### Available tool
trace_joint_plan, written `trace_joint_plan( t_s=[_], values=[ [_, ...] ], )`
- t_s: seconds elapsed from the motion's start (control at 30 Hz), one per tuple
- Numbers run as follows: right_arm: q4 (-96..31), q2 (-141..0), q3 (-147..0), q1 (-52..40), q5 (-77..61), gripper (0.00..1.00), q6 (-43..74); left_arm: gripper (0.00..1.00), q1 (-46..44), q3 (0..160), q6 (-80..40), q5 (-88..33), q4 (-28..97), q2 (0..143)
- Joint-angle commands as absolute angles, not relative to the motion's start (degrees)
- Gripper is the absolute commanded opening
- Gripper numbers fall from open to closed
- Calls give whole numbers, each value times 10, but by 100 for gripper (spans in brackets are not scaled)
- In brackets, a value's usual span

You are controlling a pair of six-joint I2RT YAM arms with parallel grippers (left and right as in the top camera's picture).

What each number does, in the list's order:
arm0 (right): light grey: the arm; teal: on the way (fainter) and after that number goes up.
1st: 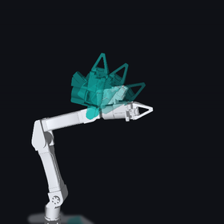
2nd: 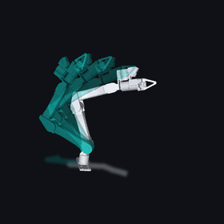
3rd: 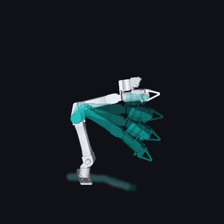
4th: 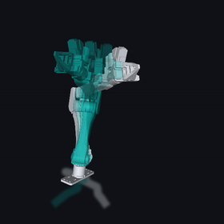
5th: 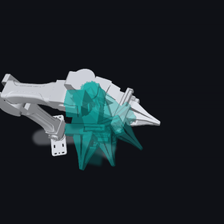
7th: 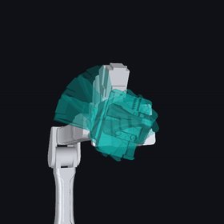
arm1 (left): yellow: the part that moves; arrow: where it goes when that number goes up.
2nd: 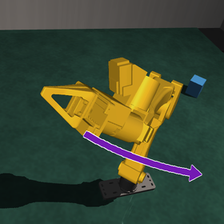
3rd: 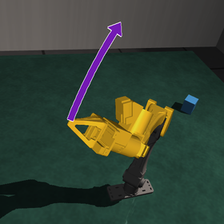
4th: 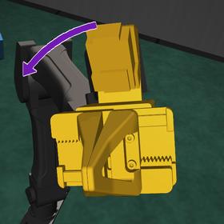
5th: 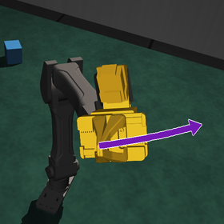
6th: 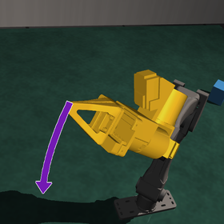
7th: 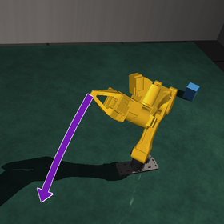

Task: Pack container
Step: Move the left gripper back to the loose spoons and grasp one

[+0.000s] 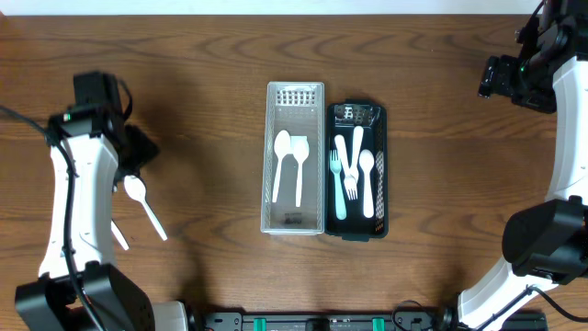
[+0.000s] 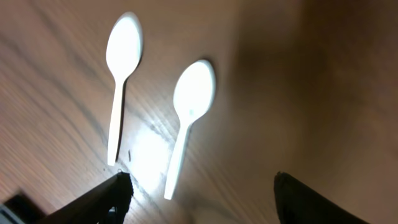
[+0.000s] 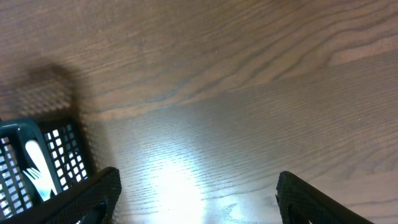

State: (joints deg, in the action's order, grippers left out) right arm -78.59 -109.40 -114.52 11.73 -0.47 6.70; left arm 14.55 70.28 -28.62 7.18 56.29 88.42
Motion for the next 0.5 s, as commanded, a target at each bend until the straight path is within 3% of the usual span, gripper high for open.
trace_joint_plan(
  t_s=[0.0,0.47],
  values=[
    [-787,-1096,-1142,121,-7,83,56,78,166,634,-300,64,531,887],
    [-800,-1096,-1142,121,-7,83,50,86,171,486,-252,42,359,904]
  ],
)
